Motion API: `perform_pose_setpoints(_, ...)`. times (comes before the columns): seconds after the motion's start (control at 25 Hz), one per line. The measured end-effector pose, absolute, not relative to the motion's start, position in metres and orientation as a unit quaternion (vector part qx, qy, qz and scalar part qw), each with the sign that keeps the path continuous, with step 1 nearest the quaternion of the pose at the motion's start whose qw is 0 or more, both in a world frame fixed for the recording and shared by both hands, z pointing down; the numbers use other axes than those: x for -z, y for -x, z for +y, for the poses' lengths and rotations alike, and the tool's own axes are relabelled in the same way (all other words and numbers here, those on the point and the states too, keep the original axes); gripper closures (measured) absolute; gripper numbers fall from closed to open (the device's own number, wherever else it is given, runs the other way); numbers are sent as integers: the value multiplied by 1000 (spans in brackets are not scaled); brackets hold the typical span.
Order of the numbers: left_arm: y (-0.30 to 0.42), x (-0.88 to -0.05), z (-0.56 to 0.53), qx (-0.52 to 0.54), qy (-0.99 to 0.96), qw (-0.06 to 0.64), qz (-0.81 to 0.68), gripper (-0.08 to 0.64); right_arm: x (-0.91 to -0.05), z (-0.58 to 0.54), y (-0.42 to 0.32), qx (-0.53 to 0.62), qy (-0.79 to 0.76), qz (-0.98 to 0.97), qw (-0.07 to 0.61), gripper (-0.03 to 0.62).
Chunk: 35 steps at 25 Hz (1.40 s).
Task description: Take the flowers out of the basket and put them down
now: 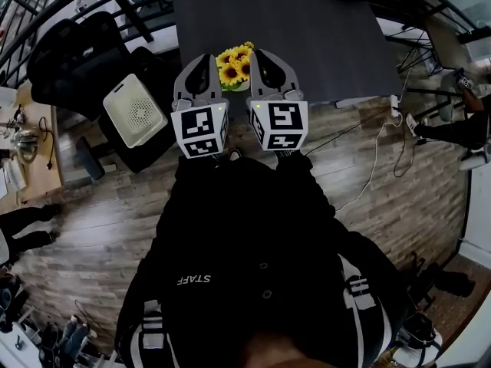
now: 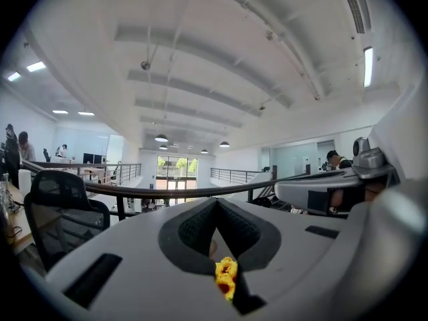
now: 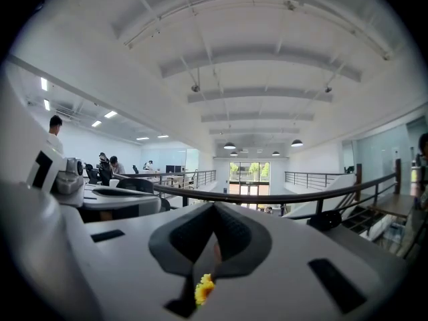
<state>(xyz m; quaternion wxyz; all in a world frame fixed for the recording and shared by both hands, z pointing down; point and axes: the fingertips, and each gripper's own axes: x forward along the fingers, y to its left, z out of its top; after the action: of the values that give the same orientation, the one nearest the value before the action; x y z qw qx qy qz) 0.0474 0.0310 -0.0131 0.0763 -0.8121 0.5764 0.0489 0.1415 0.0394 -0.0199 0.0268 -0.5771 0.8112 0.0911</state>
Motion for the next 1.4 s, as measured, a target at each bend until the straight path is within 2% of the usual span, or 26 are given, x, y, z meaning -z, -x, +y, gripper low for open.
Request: perform_pose_setpoints(1.4, -59, 1, 18, -35, 820, 71, 566, 560, 13, 28, -143, -89, 573, 814, 31, 578)
